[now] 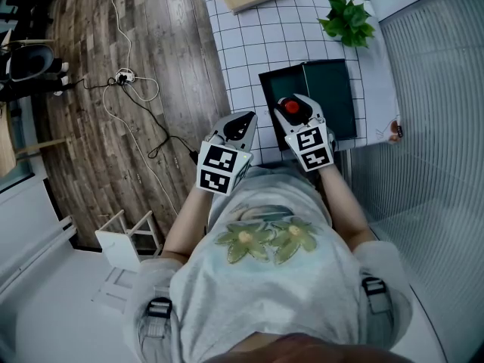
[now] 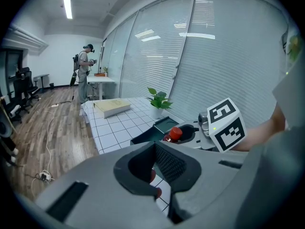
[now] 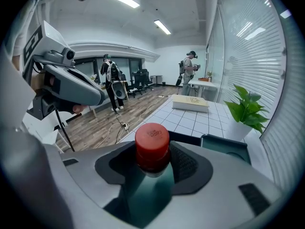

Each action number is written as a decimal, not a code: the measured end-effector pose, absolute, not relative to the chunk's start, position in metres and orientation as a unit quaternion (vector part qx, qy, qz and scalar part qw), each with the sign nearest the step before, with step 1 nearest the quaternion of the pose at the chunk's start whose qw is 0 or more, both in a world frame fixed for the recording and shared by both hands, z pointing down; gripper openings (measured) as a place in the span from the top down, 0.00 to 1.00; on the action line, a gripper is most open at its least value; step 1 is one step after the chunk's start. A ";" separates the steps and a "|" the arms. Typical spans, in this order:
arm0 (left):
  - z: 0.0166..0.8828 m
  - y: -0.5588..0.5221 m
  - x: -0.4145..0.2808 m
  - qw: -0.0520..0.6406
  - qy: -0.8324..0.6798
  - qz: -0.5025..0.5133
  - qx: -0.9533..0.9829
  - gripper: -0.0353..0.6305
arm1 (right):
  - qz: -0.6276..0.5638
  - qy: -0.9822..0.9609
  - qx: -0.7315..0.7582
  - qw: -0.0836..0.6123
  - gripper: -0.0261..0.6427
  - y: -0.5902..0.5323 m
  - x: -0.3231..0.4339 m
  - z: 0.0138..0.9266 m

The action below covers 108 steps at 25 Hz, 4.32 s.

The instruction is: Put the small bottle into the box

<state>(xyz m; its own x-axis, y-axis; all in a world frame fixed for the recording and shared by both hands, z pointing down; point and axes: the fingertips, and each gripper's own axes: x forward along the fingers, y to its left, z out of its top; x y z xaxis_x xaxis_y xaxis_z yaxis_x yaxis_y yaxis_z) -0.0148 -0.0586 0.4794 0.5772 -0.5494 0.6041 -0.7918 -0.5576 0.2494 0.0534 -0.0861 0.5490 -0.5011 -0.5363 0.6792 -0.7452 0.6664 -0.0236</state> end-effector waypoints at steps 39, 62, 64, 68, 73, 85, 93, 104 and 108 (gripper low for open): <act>0.485 -0.071 -0.026 0.265 -0.394 0.241 0.846 0.94 | 0.170 -0.841 0.369 0.357 0.64 -0.094 0.050 0.575; 0.490 -0.076 -0.031 0.272 -0.392 0.242 0.845 0.94 | 0.176 -0.834 0.370 0.369 0.64 -0.100 0.047 0.581; 0.490 -0.076 -0.031 0.272 -0.393 0.242 0.845 0.94 | 0.177 -0.833 0.370 0.371 0.64 -0.100 0.046 0.582; 0.491 -0.076 -0.031 0.273 -0.393 0.242 0.844 0.94 | 0.177 -0.833 0.369 0.373 0.64 -0.100 0.047 0.584; 0.492 -0.077 -0.032 0.274 -0.394 0.242 0.843 0.94 | 0.180 -0.831 0.369 0.376 0.64 -0.099 0.048 0.588; 0.492 -0.079 -0.030 0.273 -0.392 0.244 0.844 0.94 | 0.175 -0.832 0.367 0.379 0.64 -0.101 0.046 0.593; 0.493 -0.079 -0.031 0.274 -0.393 0.245 0.843 0.94 | 0.171 -0.826 0.363 0.396 0.64 -0.100 0.045 0.596; 0.492 -0.079 -0.030 0.273 -0.396 0.244 0.842 0.94 | 0.160 -0.823 0.353 0.416 0.64 -0.099 0.043 0.601; 0.493 -0.080 -0.031 0.273 -0.396 0.245 0.842 0.94 | 0.155 -0.821 0.350 0.423 0.64 -0.098 0.043 0.603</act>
